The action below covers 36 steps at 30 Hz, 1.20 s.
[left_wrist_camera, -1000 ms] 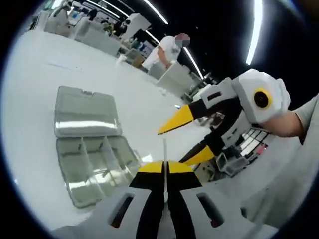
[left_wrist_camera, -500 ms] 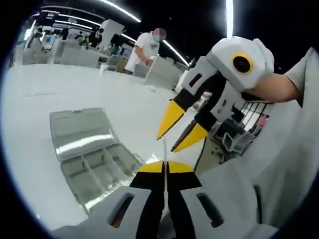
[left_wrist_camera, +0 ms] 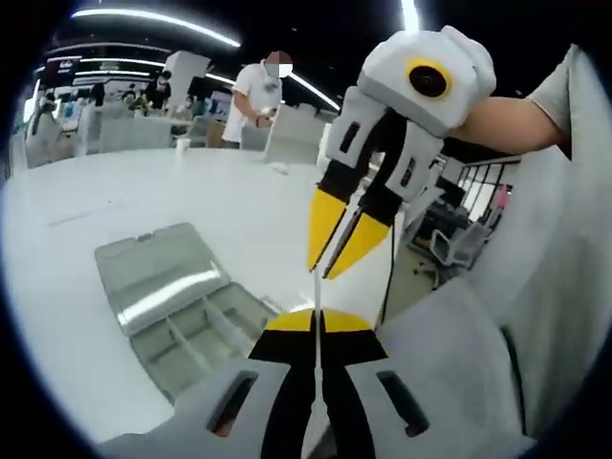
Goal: Insert the divider into the dual guide fixture by aligning both edges with the guide slots and pushing it downward to the bottom, including one-sided entry, uneven engagement, binding, and posture correction.
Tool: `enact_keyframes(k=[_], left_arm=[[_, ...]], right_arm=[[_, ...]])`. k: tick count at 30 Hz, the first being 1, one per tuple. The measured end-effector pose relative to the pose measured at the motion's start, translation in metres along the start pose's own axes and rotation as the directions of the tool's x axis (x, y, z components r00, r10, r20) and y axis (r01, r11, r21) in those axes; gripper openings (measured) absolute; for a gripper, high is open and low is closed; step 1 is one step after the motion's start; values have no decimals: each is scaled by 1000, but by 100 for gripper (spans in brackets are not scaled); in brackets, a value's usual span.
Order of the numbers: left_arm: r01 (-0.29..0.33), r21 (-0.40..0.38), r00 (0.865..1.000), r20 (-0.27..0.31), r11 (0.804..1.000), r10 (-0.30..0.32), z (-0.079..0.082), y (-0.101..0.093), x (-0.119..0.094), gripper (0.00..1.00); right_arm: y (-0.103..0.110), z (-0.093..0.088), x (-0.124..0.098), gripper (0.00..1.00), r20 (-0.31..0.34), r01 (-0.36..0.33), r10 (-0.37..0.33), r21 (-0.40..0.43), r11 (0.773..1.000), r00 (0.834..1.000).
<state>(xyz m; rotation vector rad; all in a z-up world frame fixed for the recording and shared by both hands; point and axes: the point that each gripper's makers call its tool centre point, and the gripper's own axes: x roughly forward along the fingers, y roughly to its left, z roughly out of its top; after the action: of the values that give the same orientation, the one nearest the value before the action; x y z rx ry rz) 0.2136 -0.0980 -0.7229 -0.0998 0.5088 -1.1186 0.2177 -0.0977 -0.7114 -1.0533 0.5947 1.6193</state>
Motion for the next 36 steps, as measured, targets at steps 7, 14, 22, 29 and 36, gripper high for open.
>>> enact_keyframes(k=[7,14,22,29,36], left_arm=[[10,46,1000,-3,999,-9,2,-1,1,0],[17,99,1000,-15,995,-16,1,-5,3,0],[26,153,1000,-19,988,-23,2,-8,3,0],[28,180,999,-27,983,-23,2,-10,4,0],[28,202,999,-27,979,-23,2,-10,4,0]], right_arm=[[3,0,1,0,-4,-37,37,9,999,999],[7,0,4,0,-17,-66,66,4,998,998],[12,-2,9,0,-37,-102,102,-1,995,994],[14,-2,9,0,-45,-119,118,-11,993,992],[15,-2,8,0,-30,-128,129,40,991,991]])
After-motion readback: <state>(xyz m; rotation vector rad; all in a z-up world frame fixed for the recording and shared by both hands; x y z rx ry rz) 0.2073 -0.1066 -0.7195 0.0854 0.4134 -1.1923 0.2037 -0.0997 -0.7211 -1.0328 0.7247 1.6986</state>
